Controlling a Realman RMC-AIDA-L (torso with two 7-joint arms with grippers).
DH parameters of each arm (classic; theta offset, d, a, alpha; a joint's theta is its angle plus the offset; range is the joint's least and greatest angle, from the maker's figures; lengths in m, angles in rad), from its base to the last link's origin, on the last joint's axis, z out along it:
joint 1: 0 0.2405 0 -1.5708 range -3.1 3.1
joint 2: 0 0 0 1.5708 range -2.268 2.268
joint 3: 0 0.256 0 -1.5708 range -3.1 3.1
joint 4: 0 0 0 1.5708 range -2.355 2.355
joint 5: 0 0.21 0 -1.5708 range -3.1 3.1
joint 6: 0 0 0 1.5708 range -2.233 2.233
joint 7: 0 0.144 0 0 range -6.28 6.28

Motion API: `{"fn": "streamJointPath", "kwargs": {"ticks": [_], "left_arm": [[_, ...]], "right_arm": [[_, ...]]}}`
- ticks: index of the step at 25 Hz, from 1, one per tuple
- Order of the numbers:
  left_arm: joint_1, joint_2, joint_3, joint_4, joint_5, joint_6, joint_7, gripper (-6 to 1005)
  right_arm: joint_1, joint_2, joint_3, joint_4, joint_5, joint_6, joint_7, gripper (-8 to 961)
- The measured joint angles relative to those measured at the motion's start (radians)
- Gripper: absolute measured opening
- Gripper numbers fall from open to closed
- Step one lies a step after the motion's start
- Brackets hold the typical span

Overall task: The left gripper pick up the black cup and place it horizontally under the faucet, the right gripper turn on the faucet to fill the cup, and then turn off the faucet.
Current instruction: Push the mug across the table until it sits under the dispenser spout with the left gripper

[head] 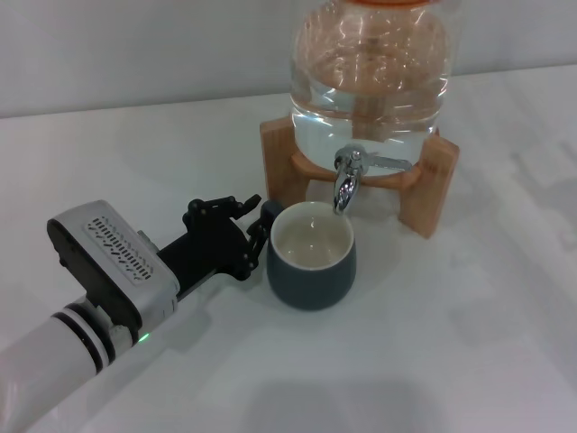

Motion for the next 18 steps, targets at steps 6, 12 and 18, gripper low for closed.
{"fn": "streamJointPath", "kwargs": {"ticks": [6,12,18], "left_arm": [[0.001,0.0,0.0,0.0,-0.005,-0.014,0.0,186],[0.007,-0.002,-0.001,0.0,-0.007,-0.024,0.0,217],[0.022,-0.004,-0.002,0.0,-0.04,-0.026,0.0,230]], "right_arm": [[0.003,0.0,0.0,0.0,0.0,0.0,0.0,868],[0.01,0.0,0.0,0.0,0.0,0.001,0.0,868],[0.016,0.0,0.0,-0.001,0.0,0.011,0.0,868]]}}
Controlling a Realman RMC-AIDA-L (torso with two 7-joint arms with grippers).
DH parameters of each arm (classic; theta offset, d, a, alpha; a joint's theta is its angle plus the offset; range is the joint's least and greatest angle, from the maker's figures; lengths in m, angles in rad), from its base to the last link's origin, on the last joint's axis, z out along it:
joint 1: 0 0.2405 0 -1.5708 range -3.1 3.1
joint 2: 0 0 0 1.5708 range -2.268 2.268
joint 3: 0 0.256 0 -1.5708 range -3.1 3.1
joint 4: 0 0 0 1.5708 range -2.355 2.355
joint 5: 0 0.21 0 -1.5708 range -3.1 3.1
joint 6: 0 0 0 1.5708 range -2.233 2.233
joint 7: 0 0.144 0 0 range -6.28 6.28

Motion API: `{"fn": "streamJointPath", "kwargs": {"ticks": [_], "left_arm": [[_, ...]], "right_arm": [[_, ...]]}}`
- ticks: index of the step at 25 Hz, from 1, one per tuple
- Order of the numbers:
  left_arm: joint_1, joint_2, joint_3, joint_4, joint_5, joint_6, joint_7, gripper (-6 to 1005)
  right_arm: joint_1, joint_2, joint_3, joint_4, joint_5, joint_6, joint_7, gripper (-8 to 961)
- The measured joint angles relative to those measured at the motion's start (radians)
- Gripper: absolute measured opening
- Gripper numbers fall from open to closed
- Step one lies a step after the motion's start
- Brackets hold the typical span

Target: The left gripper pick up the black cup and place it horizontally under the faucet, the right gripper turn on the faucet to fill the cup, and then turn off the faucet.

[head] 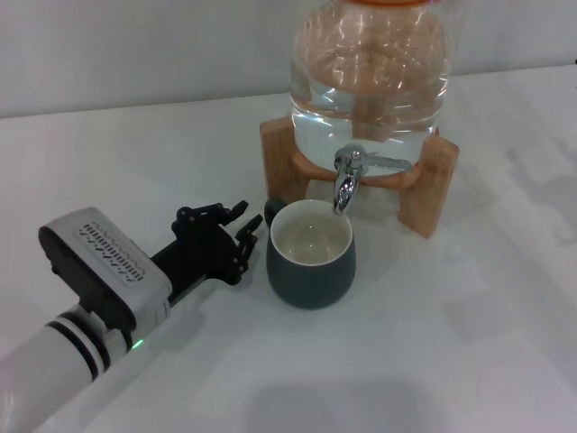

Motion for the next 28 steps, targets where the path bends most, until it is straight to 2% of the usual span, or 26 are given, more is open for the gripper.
{"fn": "streamJointPath", "kwargs": {"ticks": [5,16,21,24,27,28], "left_arm": [[0.008,0.004,-0.002,-0.012,-0.088,0.0,0.013,240],[0.015,0.005,-0.006,-0.026,-0.37,0.003,0.183,453],[0.011,0.006,-0.085,-0.029,-0.392,0.01,0.247,685],[0.006,0.008,-0.148,-0.036,-0.39,0.014,0.259,778],[0.007,0.008,-0.166,-0.037,-0.388,0.037,0.259,872],[0.009,0.008,-0.166,-0.037,-0.388,0.049,0.259,875]], "right_arm": [[0.002,0.0,0.0,-0.001,0.0,0.001,0.0,868],[0.001,0.0,0.0,0.002,0.0,0.003,0.003,868],[-0.018,-0.002,-0.017,0.011,-0.017,0.004,0.022,868],[-0.035,-0.003,-0.04,0.011,-0.054,0.001,0.027,868],[-0.047,-0.002,-0.059,0.013,-0.103,-0.01,0.03,868],[-0.05,-0.002,-0.062,0.013,-0.122,-0.014,0.032,868]]}}
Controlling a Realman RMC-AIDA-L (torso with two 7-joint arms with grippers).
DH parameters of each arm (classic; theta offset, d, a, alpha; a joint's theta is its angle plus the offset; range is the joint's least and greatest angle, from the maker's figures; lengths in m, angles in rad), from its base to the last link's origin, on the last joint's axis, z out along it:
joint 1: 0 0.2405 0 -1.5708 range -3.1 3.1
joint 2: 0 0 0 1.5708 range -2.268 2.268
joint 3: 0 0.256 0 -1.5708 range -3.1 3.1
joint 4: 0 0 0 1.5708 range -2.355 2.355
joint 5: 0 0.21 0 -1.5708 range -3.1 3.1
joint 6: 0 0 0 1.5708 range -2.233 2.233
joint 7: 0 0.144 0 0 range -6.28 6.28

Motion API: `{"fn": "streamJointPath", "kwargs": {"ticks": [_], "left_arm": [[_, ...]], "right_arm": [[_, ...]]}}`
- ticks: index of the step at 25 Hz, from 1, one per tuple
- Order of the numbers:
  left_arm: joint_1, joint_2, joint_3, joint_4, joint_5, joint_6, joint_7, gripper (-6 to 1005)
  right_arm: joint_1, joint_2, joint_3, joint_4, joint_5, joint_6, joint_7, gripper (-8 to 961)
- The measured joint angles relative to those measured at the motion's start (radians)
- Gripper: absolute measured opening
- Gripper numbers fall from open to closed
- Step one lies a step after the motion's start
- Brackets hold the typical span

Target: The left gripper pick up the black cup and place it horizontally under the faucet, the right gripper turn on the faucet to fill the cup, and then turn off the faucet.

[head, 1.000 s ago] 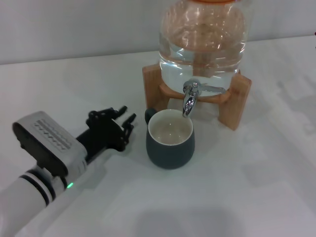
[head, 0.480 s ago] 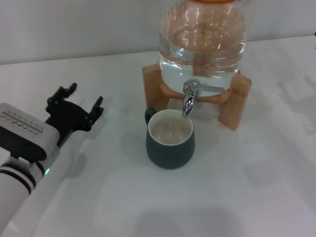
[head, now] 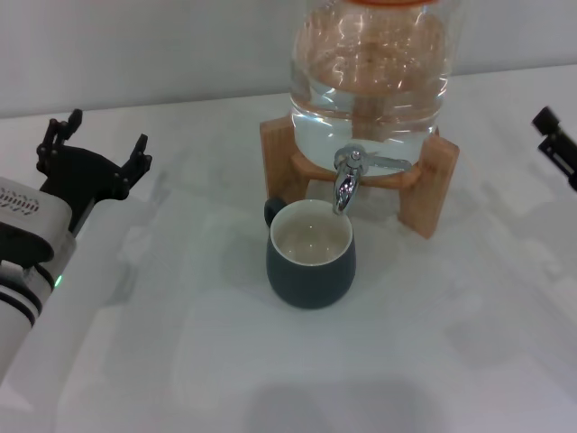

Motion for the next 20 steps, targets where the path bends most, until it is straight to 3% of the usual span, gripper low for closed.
{"fn": "streamJointPath", "kwargs": {"ticks": [14,20], "left_arm": [[0.045,-0.001,0.005,0.003,0.004,0.029,0.0,881],[0.07,-0.001,0.006,0.008,0.004,0.036,-0.004,881]], "right_arm": [[-0.046,-0.003,-0.004,-0.006,-0.209,-0.058,0.034,868],[-0.034,-0.001,-0.026,-0.007,-0.27,-0.089,0.047,868]]}}
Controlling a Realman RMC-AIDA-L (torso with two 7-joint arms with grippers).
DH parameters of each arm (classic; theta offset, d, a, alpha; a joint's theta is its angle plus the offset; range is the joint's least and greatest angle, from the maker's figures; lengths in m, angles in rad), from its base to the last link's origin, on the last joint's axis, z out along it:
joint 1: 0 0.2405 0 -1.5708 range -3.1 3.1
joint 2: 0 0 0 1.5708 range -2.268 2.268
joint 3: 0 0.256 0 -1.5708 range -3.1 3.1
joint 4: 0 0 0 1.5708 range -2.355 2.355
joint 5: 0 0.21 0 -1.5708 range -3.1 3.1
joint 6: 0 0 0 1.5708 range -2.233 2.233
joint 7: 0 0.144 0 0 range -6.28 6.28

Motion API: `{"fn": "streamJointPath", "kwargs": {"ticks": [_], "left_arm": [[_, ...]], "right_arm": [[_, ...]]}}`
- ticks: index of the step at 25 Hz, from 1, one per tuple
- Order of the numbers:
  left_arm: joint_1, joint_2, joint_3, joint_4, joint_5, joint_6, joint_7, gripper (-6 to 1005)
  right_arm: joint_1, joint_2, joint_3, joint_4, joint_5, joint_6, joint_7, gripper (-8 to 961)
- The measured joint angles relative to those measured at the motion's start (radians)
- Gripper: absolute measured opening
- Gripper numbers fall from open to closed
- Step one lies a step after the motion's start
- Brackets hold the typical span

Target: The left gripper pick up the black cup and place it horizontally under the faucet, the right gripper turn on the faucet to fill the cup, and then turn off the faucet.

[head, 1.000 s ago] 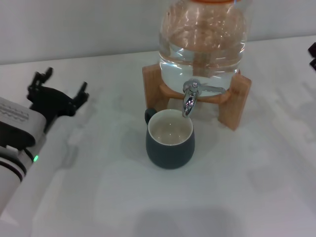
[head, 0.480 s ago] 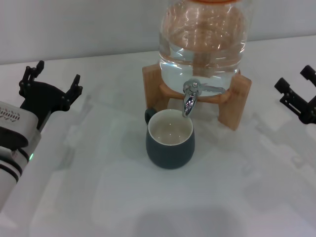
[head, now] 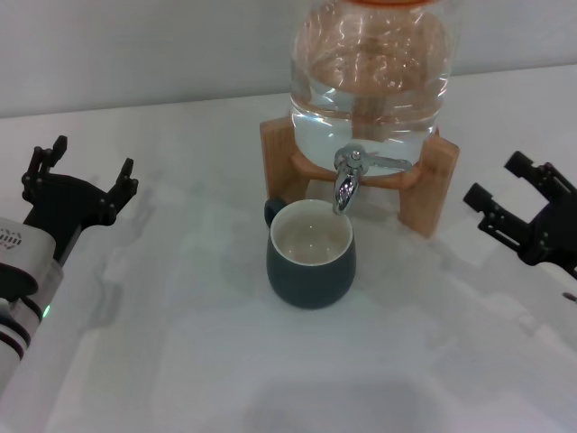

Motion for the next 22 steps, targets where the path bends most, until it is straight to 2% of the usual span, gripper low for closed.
{"fn": "streamJointPath", "kwargs": {"ticks": [22], "left_arm": [[0.014,-0.002,0.002,0.002,0.022,-0.004,-0.004,881]], "right_arm": [[0.093,0.007,-0.144,-0.045,-0.003,-0.004,0.093,868]]}}
